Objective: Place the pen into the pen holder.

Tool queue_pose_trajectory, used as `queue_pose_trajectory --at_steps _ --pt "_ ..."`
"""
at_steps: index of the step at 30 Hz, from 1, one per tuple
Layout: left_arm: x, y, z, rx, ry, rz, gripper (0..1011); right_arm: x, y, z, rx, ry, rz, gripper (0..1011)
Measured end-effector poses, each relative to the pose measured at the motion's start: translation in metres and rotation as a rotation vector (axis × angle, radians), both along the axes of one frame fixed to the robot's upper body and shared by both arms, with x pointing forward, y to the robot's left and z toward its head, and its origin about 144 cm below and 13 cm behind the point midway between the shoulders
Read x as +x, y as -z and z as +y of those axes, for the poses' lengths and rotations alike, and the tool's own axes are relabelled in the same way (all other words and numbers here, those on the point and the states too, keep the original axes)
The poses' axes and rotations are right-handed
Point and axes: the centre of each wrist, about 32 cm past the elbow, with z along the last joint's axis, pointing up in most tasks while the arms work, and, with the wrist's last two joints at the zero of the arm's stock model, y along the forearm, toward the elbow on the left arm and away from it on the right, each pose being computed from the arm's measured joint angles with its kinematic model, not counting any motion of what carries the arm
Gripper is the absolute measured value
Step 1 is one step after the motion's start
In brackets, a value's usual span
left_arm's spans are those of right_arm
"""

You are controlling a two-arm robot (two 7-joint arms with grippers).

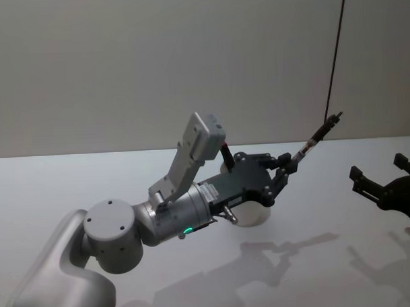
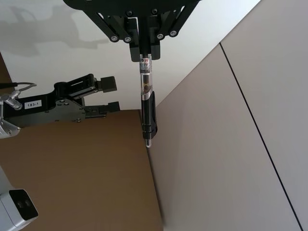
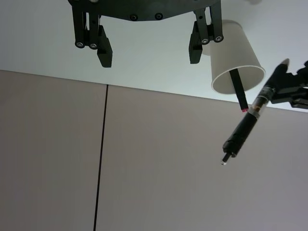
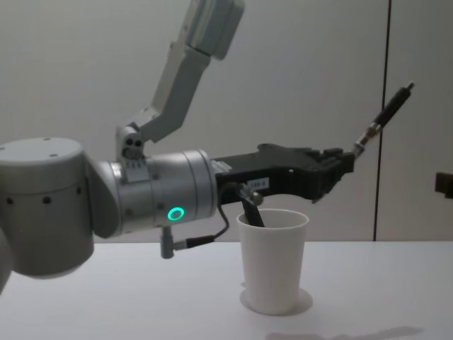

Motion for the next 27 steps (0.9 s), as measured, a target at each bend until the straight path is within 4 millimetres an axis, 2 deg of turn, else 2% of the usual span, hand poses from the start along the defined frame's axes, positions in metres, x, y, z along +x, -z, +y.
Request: queue_pose_trajectory --at_steps 10,27 --pt "0.005 0.0 -0.008 -0.005 0.007 0.0 129 0.001 0.003 -0.008 0.079 -0.059 -0.001 1002" --pt "0.013 0.002 -0.01 -0.004 -0.007 0.008 129 0.003 0.01 -0.024 0.207 -0.197 0.001 1002"
